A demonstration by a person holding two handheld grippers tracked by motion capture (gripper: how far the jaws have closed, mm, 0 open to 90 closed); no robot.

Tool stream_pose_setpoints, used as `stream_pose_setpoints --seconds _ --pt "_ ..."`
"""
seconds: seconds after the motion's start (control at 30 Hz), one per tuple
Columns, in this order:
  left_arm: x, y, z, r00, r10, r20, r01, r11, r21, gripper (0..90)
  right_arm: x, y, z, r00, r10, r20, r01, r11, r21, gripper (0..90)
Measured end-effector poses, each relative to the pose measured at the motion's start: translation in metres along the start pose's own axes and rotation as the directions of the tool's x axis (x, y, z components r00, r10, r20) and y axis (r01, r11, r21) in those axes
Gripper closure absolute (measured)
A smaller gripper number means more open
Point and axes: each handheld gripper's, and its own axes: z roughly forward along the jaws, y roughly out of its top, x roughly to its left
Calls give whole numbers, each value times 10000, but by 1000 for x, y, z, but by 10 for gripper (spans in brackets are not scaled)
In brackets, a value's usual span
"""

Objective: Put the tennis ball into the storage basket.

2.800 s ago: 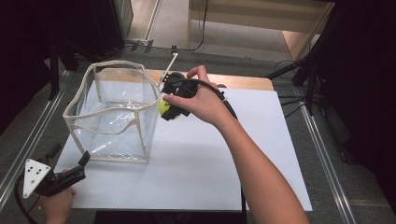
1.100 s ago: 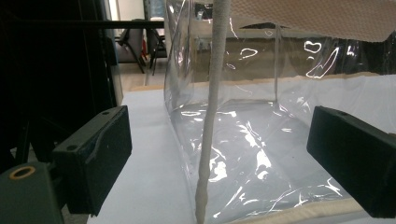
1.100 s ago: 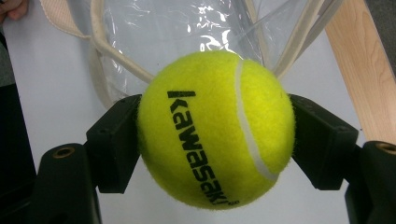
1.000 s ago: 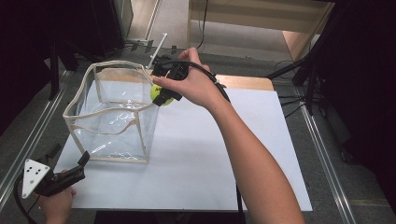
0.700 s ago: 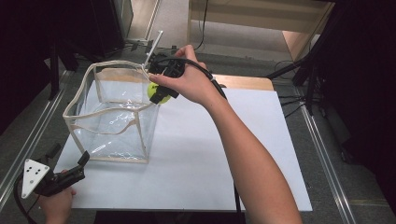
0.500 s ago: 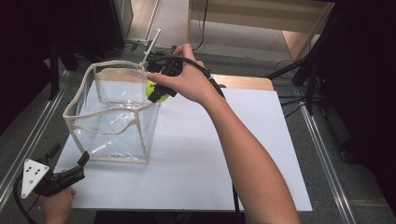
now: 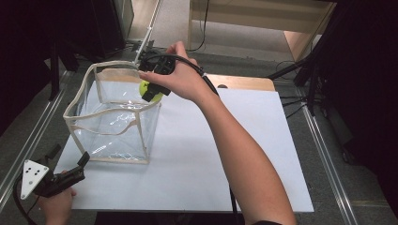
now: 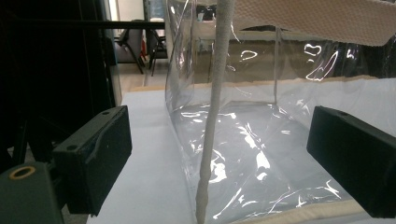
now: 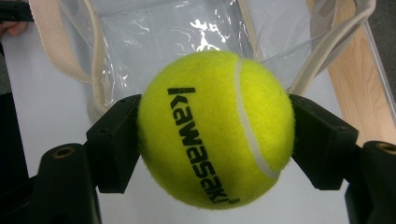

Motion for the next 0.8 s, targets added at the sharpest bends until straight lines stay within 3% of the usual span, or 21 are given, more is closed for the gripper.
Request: stream_pose_setpoints --seconds 0.47,0.8 --pt "1 0 0 10000 -65 25 65 10000 -66 69 2 16 8 9999 -132 -110 132 9999 48 234" --pt "1 0 0 9999 -97 53 98 9999 -87 69 0 15 20 9998 -180 -116 183 9996 231 234"
